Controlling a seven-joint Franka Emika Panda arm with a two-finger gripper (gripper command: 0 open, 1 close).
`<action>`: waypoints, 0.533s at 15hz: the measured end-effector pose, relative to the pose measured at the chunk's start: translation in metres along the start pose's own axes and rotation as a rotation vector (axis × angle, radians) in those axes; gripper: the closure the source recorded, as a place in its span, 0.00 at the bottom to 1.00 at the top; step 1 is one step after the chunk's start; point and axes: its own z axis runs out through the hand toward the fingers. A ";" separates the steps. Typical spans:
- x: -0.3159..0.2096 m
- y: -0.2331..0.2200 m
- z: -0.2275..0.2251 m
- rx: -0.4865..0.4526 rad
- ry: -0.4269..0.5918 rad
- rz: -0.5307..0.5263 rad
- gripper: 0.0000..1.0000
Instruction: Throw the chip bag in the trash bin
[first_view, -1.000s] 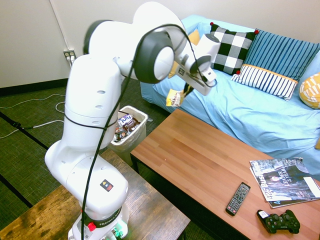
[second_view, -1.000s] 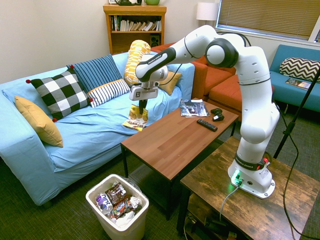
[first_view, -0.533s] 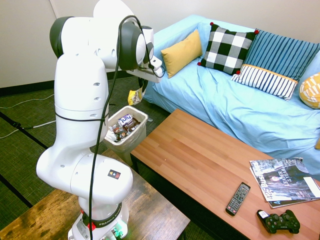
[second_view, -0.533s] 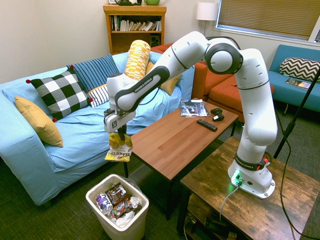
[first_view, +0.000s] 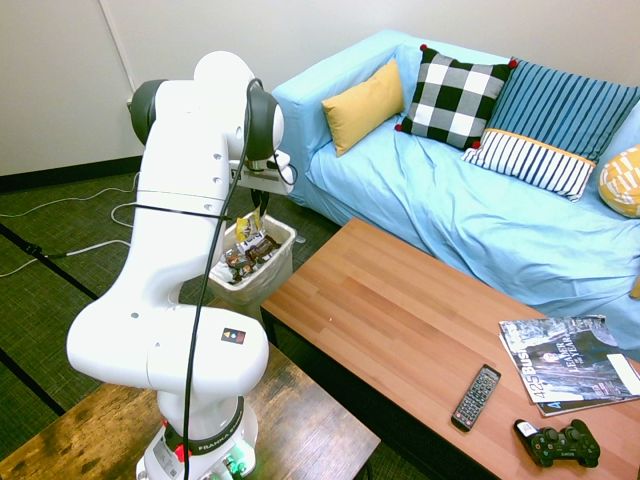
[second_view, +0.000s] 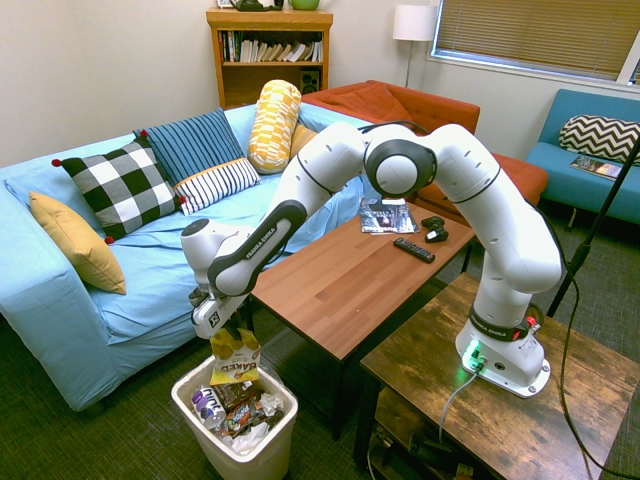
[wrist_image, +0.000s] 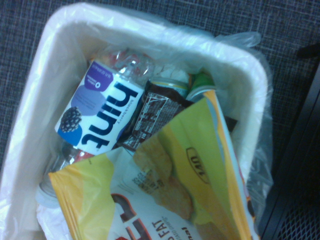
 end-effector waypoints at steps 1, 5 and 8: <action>-0.002 -0.003 0.005 -0.005 -0.001 -0.006 0.00; -0.004 -0.010 0.006 -0.020 -0.004 -0.015 0.00; -0.006 -0.012 0.006 -0.022 -0.004 -0.019 0.00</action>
